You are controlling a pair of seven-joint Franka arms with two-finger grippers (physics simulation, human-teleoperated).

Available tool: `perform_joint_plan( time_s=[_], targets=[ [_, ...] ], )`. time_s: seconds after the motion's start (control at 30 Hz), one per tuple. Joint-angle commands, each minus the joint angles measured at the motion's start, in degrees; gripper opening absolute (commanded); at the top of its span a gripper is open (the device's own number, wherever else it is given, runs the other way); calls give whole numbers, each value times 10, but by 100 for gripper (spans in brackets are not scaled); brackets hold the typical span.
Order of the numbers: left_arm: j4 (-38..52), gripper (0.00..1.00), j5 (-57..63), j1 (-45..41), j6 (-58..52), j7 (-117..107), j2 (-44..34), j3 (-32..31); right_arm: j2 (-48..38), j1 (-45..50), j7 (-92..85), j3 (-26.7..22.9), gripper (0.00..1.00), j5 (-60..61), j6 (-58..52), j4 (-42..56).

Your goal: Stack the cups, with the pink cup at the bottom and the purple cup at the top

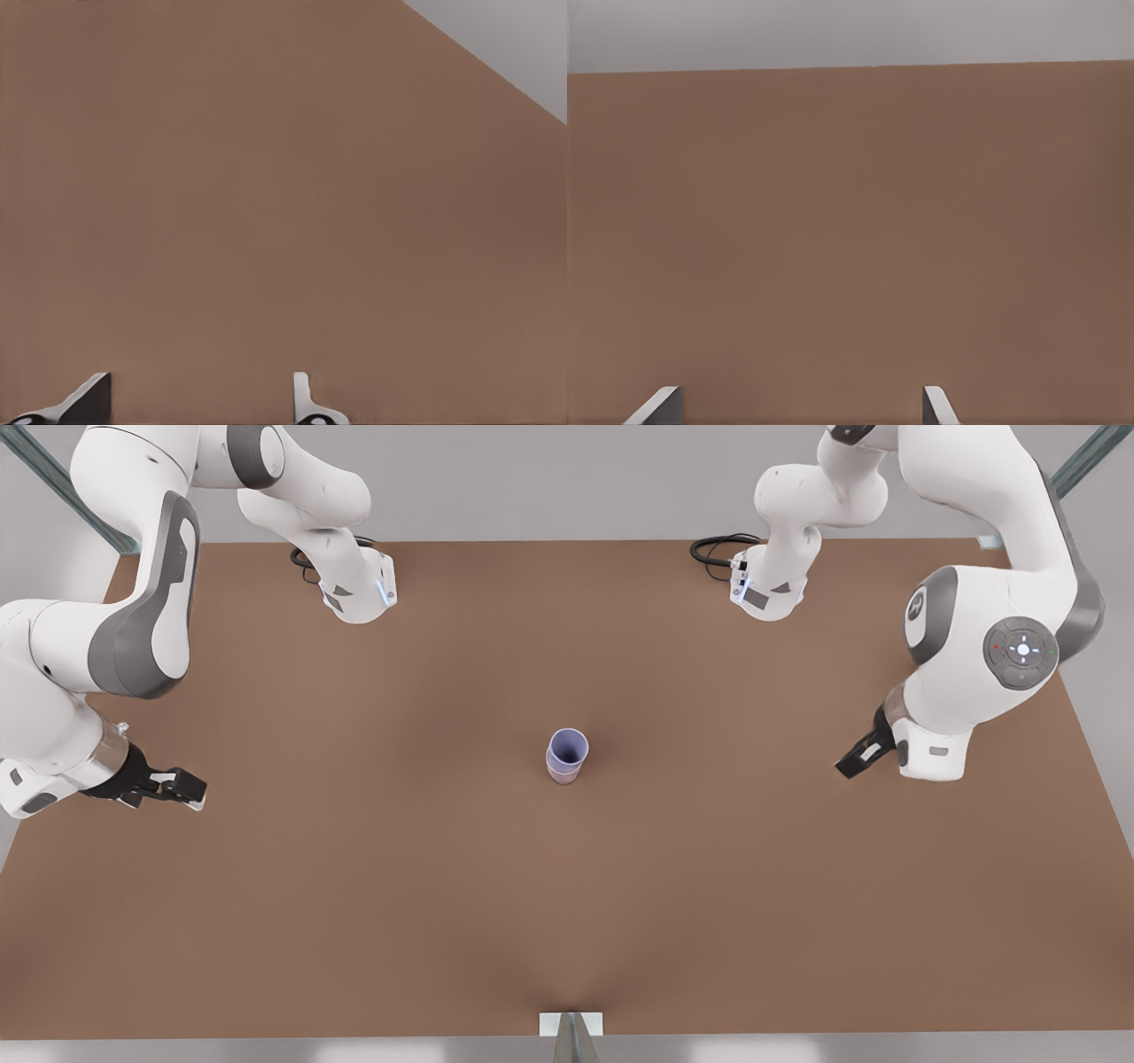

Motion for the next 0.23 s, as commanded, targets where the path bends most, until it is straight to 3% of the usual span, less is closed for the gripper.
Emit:
perform_joint_plan(
  time_s=[0.0, 0.2],
  targets=[
    [-14, 100, 17, -4, -8, 429, -8, 0, -1, 0, -1, 0, 100, 0, 2, 0],
    [-12, 100, 17, -4, -8, 429, -1, 1, -1, 0, 0, -1, 100, 8, 3, 0]
  ],
)
